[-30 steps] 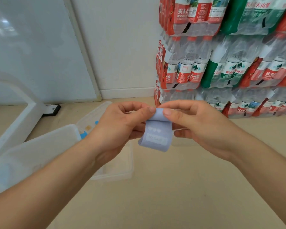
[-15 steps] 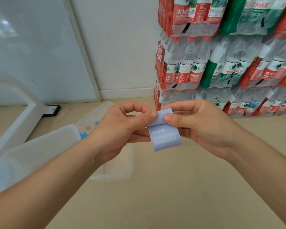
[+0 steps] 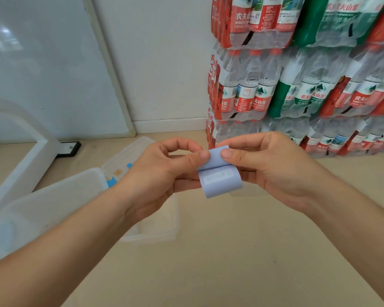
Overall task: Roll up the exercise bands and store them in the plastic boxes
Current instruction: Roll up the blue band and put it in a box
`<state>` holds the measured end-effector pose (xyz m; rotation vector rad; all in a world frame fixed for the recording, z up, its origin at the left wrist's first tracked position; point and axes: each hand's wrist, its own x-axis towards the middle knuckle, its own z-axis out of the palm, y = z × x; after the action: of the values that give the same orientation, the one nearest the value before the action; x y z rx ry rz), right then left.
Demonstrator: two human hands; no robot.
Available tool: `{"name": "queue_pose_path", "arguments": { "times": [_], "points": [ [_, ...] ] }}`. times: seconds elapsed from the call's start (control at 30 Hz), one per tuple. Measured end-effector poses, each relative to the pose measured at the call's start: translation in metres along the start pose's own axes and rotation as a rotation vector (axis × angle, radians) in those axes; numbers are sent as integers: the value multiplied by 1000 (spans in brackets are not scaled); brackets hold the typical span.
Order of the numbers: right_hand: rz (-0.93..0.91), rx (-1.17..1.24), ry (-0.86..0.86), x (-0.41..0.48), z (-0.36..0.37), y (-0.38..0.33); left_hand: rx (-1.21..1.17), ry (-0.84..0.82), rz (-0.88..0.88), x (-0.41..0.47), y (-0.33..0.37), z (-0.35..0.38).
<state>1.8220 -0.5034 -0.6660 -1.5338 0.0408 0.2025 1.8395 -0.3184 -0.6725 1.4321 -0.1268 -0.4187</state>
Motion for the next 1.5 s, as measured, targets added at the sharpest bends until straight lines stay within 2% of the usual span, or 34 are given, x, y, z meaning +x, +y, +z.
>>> {"name": "queue_pose_path", "arguments": {
  "times": [0.17, 0.5, 0.7, 0.97, 1.1, 1.23, 1.37, 1.5],
  "points": [
    [-10, -21, -28, -1, 1, 0, 65, -29, -57, -1, 1, 2],
    [5, -10, -103, -5, 3, -2, -48, 78, 71, 0, 1, 5],
    [11, -68, -90, -3, 4, -1, 39, 110, 165, -1, 0, 9],
    [36, -10, -129, -4, 3, -2, 129, 75, 241, -3, -1, 10],
    [21, 16, -87, -3, 5, -1, 205, 59, 262, -4, -2, 11],
    [0, 63, -71, -2, 5, 2, 173, 14, 213, -4, -3, 9],
    [-25, 85, -62, -2, 2, 0, 64, 47, 72, -5, 1, 7],
    [-37, 94, -48, -3, 3, 0, 64, 59, 32, -4, 1, 7]
  ]
}}
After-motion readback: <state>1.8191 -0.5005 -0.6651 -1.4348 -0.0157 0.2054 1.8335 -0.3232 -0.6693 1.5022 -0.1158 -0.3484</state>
